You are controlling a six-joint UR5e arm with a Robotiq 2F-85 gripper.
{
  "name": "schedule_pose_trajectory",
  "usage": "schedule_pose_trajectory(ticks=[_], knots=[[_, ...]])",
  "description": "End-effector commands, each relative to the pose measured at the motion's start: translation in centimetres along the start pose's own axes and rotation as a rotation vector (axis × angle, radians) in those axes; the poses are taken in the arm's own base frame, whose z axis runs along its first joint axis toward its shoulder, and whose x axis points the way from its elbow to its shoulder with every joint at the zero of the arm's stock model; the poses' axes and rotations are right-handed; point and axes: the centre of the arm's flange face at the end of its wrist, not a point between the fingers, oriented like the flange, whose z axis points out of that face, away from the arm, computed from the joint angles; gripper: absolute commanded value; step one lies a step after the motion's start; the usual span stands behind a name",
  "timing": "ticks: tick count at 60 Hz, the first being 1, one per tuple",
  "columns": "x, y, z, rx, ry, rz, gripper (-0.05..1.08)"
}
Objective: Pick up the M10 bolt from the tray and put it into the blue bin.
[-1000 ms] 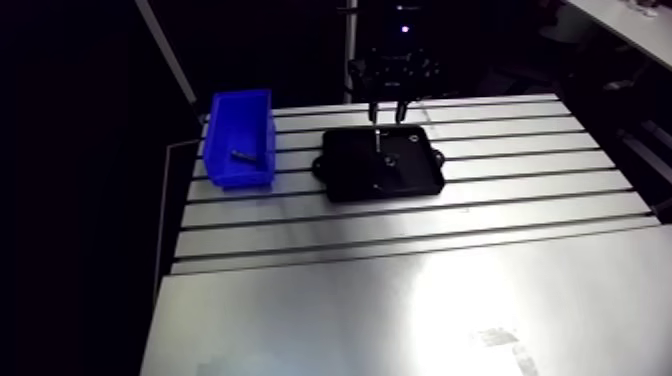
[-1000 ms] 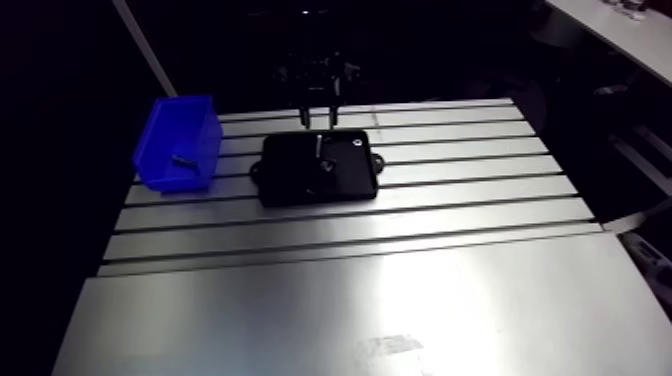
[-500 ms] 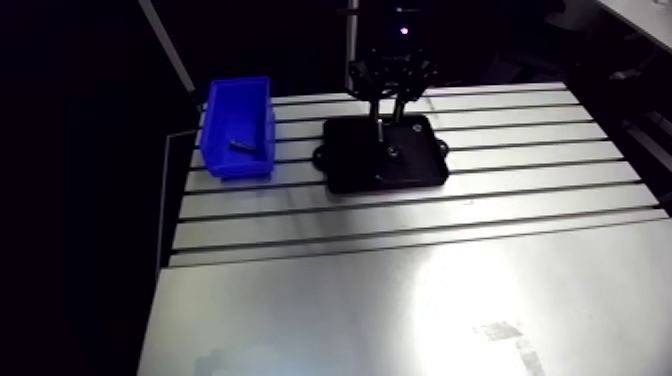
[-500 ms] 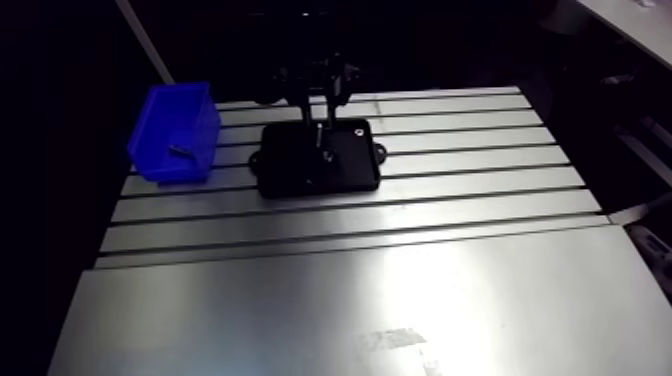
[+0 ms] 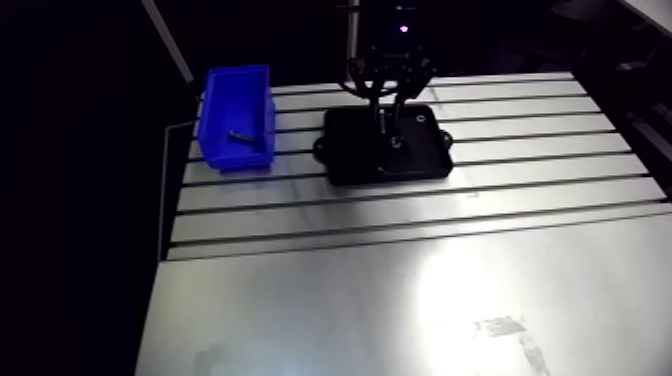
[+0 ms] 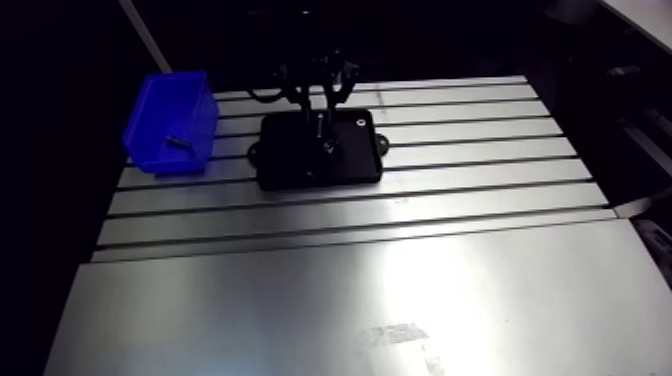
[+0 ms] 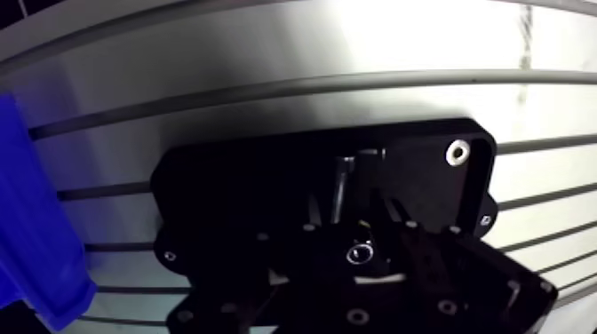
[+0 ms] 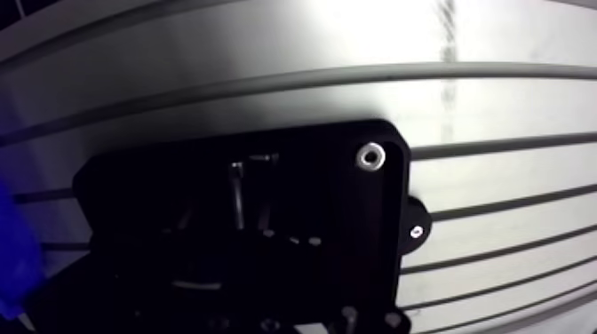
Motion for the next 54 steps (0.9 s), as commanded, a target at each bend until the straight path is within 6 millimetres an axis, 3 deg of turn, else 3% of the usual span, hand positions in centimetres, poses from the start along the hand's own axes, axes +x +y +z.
schedule_pose_trajectory(ticks=[1, 28, 40, 54], knots=[[0.02, -0.02, 0.24, 0.000, -0.003, 0.000, 0.58], [0.08, 0.06, 1.04, 0.001, -0.016, 0.002, 0.58], [0.13, 0.16, 1.01, 0.001, -0.013, 0.003, 0.66], [0.16, 0.16, 1.09, 0.001, -0.012, 0.003, 0.66]])
